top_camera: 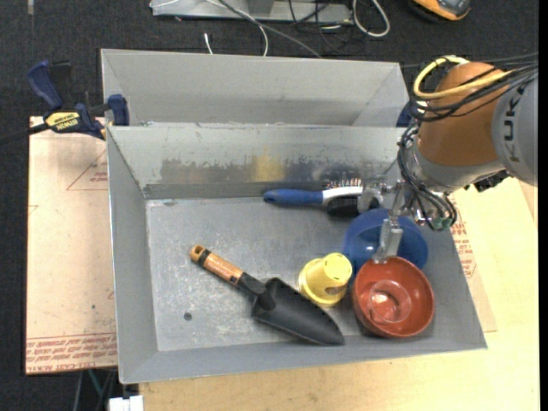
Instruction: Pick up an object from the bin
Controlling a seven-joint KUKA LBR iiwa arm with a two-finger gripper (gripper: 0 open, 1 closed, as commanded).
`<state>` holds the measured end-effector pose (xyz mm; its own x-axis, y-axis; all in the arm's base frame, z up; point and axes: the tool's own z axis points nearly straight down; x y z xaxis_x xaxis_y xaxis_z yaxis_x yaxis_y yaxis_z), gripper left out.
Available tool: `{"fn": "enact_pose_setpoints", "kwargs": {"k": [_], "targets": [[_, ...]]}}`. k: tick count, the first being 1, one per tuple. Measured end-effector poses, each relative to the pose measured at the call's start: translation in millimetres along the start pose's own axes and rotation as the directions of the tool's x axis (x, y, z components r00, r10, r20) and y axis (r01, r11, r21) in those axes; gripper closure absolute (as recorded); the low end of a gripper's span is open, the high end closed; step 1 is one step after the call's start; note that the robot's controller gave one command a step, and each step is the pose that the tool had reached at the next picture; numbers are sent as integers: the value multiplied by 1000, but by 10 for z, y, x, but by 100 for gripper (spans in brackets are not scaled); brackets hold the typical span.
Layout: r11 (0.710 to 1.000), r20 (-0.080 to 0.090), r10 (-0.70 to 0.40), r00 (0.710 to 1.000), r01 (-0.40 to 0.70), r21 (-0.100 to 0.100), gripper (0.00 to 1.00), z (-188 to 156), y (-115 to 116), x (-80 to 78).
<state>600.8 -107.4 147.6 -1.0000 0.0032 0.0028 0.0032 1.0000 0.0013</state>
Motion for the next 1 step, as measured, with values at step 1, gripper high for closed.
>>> {"fn": "enact_pose_setpoints", "kwargs": {"k": [1], "targets": [[1000,4,-3,1000,3,1,0,-43,6,-4]]}}
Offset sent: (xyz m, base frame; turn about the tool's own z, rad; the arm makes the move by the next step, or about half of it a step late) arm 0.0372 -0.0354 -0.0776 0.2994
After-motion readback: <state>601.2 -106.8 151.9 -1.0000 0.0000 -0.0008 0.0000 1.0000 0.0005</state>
